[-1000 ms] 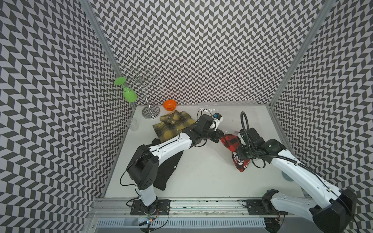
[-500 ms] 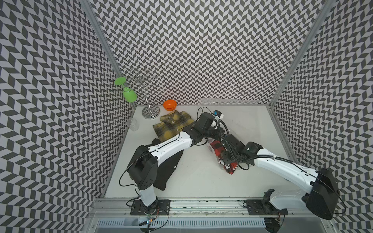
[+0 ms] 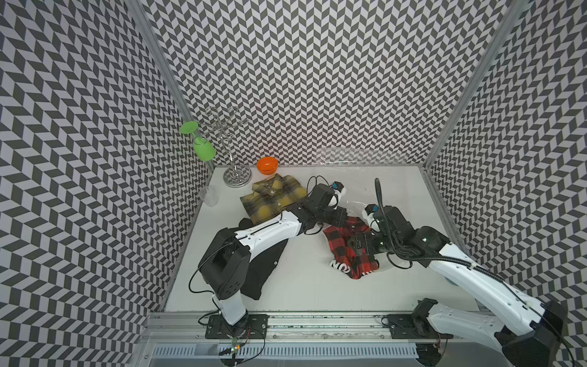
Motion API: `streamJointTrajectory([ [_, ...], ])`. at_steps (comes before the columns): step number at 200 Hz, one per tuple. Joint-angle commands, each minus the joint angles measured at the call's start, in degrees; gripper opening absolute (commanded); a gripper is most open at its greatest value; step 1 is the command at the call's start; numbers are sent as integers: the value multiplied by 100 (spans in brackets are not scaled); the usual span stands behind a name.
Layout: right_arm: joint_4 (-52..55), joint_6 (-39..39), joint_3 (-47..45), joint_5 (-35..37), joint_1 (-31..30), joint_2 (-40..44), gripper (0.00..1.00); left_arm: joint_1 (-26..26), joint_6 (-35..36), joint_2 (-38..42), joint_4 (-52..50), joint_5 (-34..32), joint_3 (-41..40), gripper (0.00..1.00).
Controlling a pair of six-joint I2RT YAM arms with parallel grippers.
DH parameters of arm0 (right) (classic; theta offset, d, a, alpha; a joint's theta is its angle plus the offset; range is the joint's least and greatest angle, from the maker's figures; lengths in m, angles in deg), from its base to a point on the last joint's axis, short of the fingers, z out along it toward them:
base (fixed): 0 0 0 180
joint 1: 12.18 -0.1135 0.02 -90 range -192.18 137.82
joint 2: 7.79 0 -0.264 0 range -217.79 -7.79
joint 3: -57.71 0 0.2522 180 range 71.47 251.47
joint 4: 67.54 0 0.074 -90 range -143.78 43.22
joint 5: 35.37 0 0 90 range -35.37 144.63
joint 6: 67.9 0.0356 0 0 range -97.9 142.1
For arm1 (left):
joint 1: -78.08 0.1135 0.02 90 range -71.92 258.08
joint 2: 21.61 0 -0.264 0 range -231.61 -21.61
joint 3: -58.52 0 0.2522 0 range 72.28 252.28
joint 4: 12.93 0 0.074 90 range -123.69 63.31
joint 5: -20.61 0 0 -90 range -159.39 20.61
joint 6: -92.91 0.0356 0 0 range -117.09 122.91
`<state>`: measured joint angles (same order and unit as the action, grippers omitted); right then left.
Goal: Place the folded shirt into the vacuum bag
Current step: Place the shirt in the vacuum bag.
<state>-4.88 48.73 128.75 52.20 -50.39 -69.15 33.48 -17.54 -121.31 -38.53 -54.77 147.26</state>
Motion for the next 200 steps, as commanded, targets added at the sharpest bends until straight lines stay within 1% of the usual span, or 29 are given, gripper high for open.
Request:
streamJointTrajectory([
  [1, 213, 881, -104, -364, 60, 259, 91, -21, 0, 194, 135, 23, -103, 0],
  [13, -291, 1388, -482, -1012, 60, 492, 80, -54, -17, 169, 171, 62, -107, 0],
  [24, -957, 1938, -1139, -1518, 56, 713, 67, -86, -16, 156, 181, 68, -97, 0],
  [35, -1637, 2394, -1725, -1808, 56, 902, 54, -97, -38, 148, 192, 74, -98, 0],
  [41, -1938, 2573, -1967, -1875, 60, 962, 49, -93, -39, 135, 199, 75, -102, 0],
  [50, -2268, 2730, -2222, -1812, 59, 962, 43, -98, -38, 139, 207, 75, -119, 0],
  [61, -2479, 2916, -2490, -1479, 59, 874, 36, -101, -38, 159, 205, 83, -140, 0],
  [73, -2681, 3004, -2766, -1097, 144, 750, 32, -104, -33, 203, 216, 97, -191, 0],
  [88, -2878, 2893, -3043, -899, 529, 603, 28, -103, -21, 240, 211, 140, -252, 0],
  [104, -2960, 2726, -3222, -777, 1051, 491, 28, -116, -36, 273, 214, 147, -331, 0],
  [116, -2941, 2611, -3273, -723, 1325, 460, 30, -125, -81, 288, 242, 185, -398, 0],
  [124, -2874, 2555, -3253, -844, 1446, 450, 31, -133, -139, 293, 289, 207, -431, 0],
  [132, -2744, 2447, -3172, -1170, 1492, 459, 34, -155, -186, 279, 343, 232, -468, 0],
  [145, -2553, 2594, -3163, -1637, 1441, 556, 45, -203, -187, 243, 422, 248, -495, 0],
  [152, -2465, 2748, -3223, -1828, 1440, 686, 51, -222, -372, 212, 452, 248, -501, 0],
  [173, -1992, 3146, -3344, -1968, 1423, 1433, 67, -284, -445, 123, 518, 270, -436, 0],
  [186, -1647, 3353, -3369, -1960, 1423, 1834, 73, -330, -454, 86, 524, 270, -380, 0],
  [200, -1419, 3516, -3481, -1997, 1414, 2125, 77, -363, -468, 48, 530, 270, -318, 0],
])
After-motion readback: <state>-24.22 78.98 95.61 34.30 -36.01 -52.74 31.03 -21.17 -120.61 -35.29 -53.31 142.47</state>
